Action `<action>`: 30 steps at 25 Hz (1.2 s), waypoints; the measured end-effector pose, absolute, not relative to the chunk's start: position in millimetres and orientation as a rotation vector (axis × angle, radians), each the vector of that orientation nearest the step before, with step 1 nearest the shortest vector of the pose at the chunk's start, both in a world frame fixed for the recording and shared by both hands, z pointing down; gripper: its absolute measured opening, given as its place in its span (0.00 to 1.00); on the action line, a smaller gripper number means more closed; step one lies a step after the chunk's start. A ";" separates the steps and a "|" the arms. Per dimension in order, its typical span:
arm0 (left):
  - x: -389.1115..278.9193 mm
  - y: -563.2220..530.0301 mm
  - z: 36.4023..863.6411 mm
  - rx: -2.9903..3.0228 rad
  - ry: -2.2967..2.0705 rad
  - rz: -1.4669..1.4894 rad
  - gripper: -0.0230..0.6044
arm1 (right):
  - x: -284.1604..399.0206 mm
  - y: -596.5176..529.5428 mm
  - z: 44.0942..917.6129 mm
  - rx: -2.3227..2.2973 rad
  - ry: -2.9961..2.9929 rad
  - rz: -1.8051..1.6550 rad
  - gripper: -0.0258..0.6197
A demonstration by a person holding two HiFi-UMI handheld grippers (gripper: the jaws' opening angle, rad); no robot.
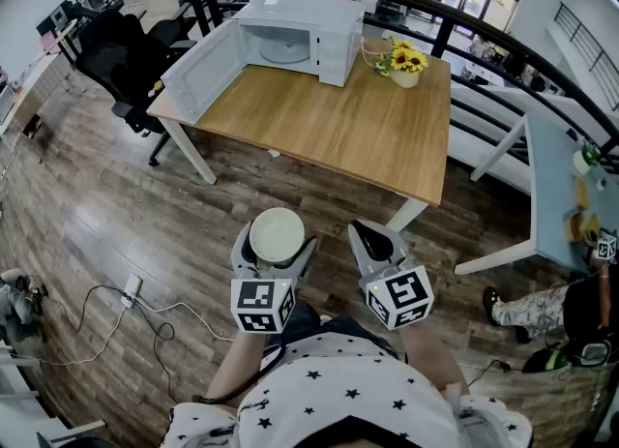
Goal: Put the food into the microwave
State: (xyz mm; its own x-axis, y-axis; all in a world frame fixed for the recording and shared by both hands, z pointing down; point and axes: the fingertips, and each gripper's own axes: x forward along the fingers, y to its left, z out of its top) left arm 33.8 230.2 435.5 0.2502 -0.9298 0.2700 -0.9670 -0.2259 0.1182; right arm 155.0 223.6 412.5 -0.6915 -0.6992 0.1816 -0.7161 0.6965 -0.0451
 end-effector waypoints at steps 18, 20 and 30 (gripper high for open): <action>24.2 278.2 430.9 2.268 -1.787 0.155 0.83 | 135.0 277.8 415.8 1.096 -2.776 0.141 0.05; 22.6 279.1 430.0 2.266 -1.787 0.158 0.83 | 133.4 277.5 414.3 1.083 -2.800 0.175 0.05; 19.4 262.9 434.9 2.249 -1.790 0.162 0.83 | 132.2 261.9 424.6 1.051 -2.796 0.232 0.05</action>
